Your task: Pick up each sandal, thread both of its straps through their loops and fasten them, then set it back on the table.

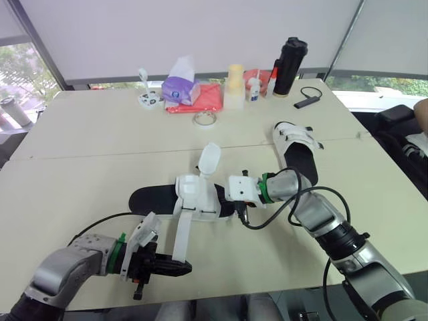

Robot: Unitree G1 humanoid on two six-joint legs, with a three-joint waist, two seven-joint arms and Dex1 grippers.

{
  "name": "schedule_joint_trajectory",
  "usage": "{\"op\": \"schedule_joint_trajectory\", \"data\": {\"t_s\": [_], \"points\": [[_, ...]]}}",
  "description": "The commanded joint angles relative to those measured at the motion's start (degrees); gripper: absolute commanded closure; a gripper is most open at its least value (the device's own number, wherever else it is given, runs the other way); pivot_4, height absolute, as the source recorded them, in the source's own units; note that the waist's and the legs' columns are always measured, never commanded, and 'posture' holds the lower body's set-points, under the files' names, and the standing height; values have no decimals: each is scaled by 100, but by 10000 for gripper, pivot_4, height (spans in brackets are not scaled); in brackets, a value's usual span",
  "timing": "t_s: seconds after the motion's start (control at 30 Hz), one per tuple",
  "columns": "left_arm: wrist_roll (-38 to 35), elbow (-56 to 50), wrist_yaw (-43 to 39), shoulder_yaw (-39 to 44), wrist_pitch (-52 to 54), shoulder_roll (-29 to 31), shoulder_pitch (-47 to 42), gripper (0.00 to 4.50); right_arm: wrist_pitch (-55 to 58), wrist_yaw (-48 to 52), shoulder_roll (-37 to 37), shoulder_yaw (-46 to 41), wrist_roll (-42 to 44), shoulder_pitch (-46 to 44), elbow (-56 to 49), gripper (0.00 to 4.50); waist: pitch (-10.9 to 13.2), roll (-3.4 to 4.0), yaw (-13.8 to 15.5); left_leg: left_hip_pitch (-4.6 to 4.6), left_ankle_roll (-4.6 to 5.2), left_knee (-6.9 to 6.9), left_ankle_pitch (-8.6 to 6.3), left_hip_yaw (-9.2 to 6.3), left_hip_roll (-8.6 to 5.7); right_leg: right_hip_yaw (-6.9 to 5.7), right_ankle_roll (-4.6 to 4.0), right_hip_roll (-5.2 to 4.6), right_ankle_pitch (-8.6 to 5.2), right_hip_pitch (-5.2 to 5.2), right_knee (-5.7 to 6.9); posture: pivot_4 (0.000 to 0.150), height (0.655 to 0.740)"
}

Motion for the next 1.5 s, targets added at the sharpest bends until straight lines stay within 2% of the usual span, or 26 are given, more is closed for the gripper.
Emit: {"op": "schedule_joint_trajectory", "data": {"t_s": [0.03, 0.17, 0.33, 0.5, 0.83, 1.13, 1.27, 1.43, 1.47, 1.5], "points": [[-262, -283, -13, 233, 49, 83, 12, 44685, 44, 46, -16, 114, -78, 68, 89, 45000, 0, 0, 0, 0, 0, -1, 0, 0, 0, 0, 0, 0, 0, 0, -1, 1500, 7400], [-627, -292, 131, 482, 219, 22, -252, 44685, 46, 53, -23, 104, -75, 72, 87, 45000, 0, 0, 3, -1, 0, -2, 0, 0, -1, 0, 0, 0, 0, 0, -3, 1500, 7400], [-1439, -374, 498, 847, 716, -120, -752, 44685, 11, 59, -25, 102, -84, 49, 126, 45000, 0, 0, 1, -1, 0, -2, 0, 0, -1, 0, 1, 1, 1, 2, -3, 1500, 7400], [-1785, -70, 935, 1010, 946, -352, -1359, 44685, -12, 65, -7, 109, -87, 14, 160, 45000, 0, 0, 3, -1, 1, -2, 1, 3, -4, 0, 3, 2, 1, 2, -3, 1500, 7400], [-1409, 1608, 1929, 865, 1078, -1381, -2715, 44685, -22, 50, 12, 97, -96, 13, 160, 45000, -1, -4, 8, 2, -1, 3, 3, 8, -5, -5, 26, 16, 16, 11, -3, 1500, 7400], [-1192, 2849, 2067, 940, 1235, -1975, -3574, 44685, -8, 38, 21, 97, -101, -10, 174, 45000, -1, -6, 5, 3, -11, 4, 9, 6, -5, -5, 27, 20, 18, 15, -2, 1500, 7400], [-1383, 3036, 2118, 1128, 1513, -2065, -3690, 30354, -2, 25, 5, 94, -112, 11, 144, 45000, -1, -6, 2, 3, -12, 4, 10, 5, -5, -5, 28, 20, 18, 15, -2, 1500, 7400], [-1662, 3260, 2578, 1707, 1721, -2281, -3836, 3980, 2, 16, -1, 98, -112, 33, 130, 45000, -1, -6, 0, 3, -13, 4, 10, 4, -5, -6, 29, 20, 19, 15, -2, 1500, 7400], [-1684, 3324, 2706, 1843, 1703, -2334, -3876, 485, 2, 12, 5, 99, -111, 25, 137, 45000, -2, -7, 1, 3, -13, 4, 11, 3, -5, -6, 29, 20, 19, 15, -2, 1500, 7400], [-1694, 3364, 2800, 1935, 1697, -2375, -3905, 485, -2, 11, 7, 98, -110, 19, 145, 45000, -2, -7, 3, 3, -14, 4, 11, 3, -5, -6, 31, 20, 20, 16, -2, 1500, 7400]]}}
